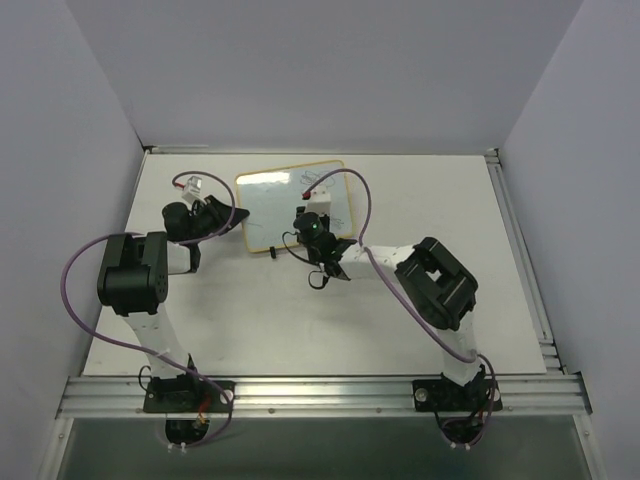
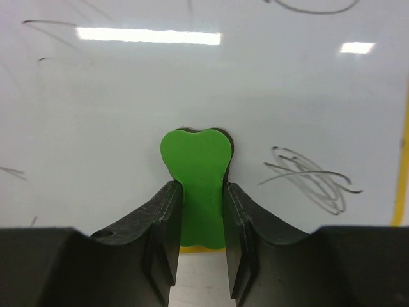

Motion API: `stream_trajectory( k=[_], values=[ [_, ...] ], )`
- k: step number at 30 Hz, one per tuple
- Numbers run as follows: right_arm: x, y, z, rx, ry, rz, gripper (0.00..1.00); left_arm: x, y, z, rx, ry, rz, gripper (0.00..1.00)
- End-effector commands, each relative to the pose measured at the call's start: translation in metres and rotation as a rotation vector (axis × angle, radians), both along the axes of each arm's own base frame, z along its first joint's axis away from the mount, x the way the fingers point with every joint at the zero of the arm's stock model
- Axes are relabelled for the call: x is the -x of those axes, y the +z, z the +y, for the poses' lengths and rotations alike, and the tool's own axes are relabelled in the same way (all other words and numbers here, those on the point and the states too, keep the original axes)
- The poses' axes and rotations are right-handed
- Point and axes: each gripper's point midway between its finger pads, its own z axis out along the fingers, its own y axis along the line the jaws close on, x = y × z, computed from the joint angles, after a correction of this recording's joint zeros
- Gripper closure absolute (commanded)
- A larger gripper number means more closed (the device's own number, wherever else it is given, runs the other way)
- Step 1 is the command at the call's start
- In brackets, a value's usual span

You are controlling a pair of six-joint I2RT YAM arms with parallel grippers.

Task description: Erase the whiteboard

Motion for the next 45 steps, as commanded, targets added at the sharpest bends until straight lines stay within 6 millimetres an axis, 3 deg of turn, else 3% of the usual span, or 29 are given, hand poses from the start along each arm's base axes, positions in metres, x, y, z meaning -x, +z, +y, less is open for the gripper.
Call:
stream_trajectory(
  k=[1, 4, 10, 14, 15, 21, 27, 30, 34, 41, 45],
  values=[
    [-0.007, -0.023, -0.079, 0.124, -0.152, 0.057, 1.00, -0.005, 0.002, 0.003, -0.021, 0.016, -0.021, 0.86],
    [-0.004, -0.020, -0.098, 0.126, -0.184, 0.052, 1.00, -0.004, 0.001, 0.003, -0.021, 0.016, -0.018, 0.86],
    [-0.002, -0.021, -0.097, 0.110, -0.176, 0.056, 1.00, -0.004, 0.002, 0.003, -0.022, 0.016, -0.021, 0.86],
    [0.000, -0.028, -0.073, 0.110, -0.141, 0.060, 1.00, -0.004, 0.003, 0.003, -0.020, 0.010, -0.022, 0.86],
    [0.004, -0.023, -0.055, 0.107, -0.114, 0.044, 1.00, -0.004, 0.003, 0.002, -0.020, 0.009, -0.021, 0.86],
    [0.018, -0.023, 0.000, 0.086, -0.033, 0.027, 1.00, -0.004, 0.004, 0.002, -0.021, 0.007, -0.023, 0.86],
    [0.028, -0.029, 0.025, 0.089, 0.007, 0.034, 1.00, -0.002, 0.003, 0.001, -0.022, 0.005, -0.021, 0.86],
    [0.029, -0.030, 0.021, 0.093, 0.000, 0.034, 1.00, -0.002, 0.004, 0.002, -0.023, 0.007, -0.023, 0.86],
    [0.026, -0.033, -0.001, 0.108, -0.041, 0.038, 1.00, -0.002, 0.005, 0.003, -0.024, 0.011, -0.025, 0.86],
    [0.018, -0.037, -0.066, 0.111, -0.146, 0.061, 1.00, -0.001, 0.005, 0.003, -0.024, 0.011, -0.025, 0.86],
    [0.017, -0.033, -0.086, 0.122, -0.180, 0.056, 1.00, -0.002, 0.004, 0.002, -0.025, 0.008, -0.026, 0.86]
  ],
)
